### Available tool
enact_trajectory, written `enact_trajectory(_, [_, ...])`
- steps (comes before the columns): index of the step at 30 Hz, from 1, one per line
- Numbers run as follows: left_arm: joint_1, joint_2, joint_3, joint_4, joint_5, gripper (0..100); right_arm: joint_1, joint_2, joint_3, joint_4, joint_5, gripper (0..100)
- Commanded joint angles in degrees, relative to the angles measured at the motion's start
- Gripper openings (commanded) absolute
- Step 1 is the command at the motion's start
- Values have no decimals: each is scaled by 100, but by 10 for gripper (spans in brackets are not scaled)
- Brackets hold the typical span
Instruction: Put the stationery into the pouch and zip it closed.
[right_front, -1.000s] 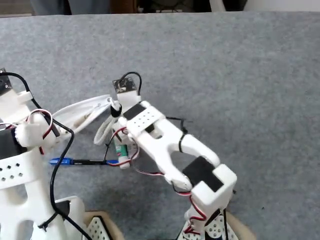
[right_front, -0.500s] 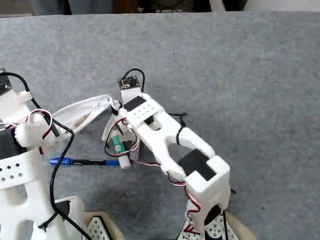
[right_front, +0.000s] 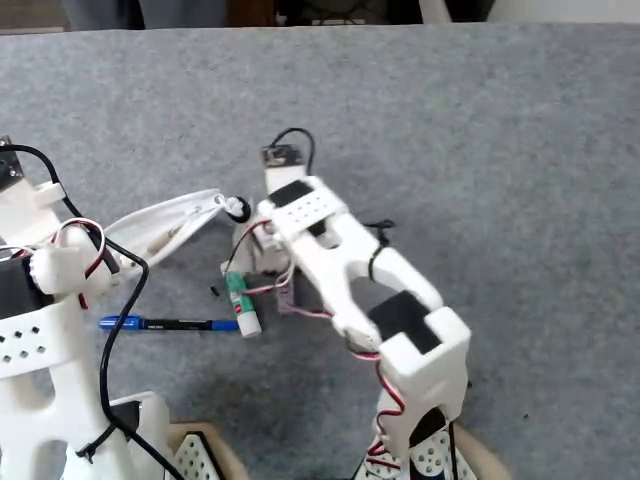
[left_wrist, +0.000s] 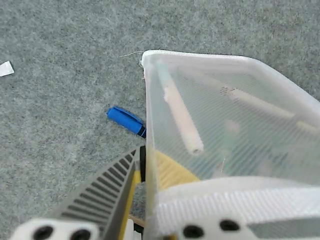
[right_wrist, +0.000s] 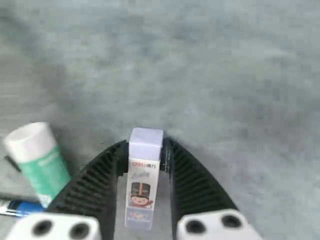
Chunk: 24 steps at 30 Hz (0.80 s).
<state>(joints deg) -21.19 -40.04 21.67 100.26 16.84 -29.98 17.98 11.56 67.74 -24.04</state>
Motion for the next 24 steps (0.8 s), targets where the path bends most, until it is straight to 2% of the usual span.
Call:
enact_trajectory(1, [-163, 26, 233, 79, 62, 28, 132, -1077, -409, 387, 273, 11])
enact_trajectory(6, [-163, 26, 233, 79, 62, 28, 141, -2941, -681, 466, 747, 11])
enact_trajectory(13, [-163, 26, 233, 79, 62, 28, 79, -5270, -681, -360, 862, 11])
enact_trajectory(18, [-154, 26, 233, 79, 62, 28, -835, -6273, -198, -1196, 1284, 11])
enact_trajectory(24, [-163, 26, 233, 79, 62, 28, -1969, -6976, 1481, -3156, 2022, 11])
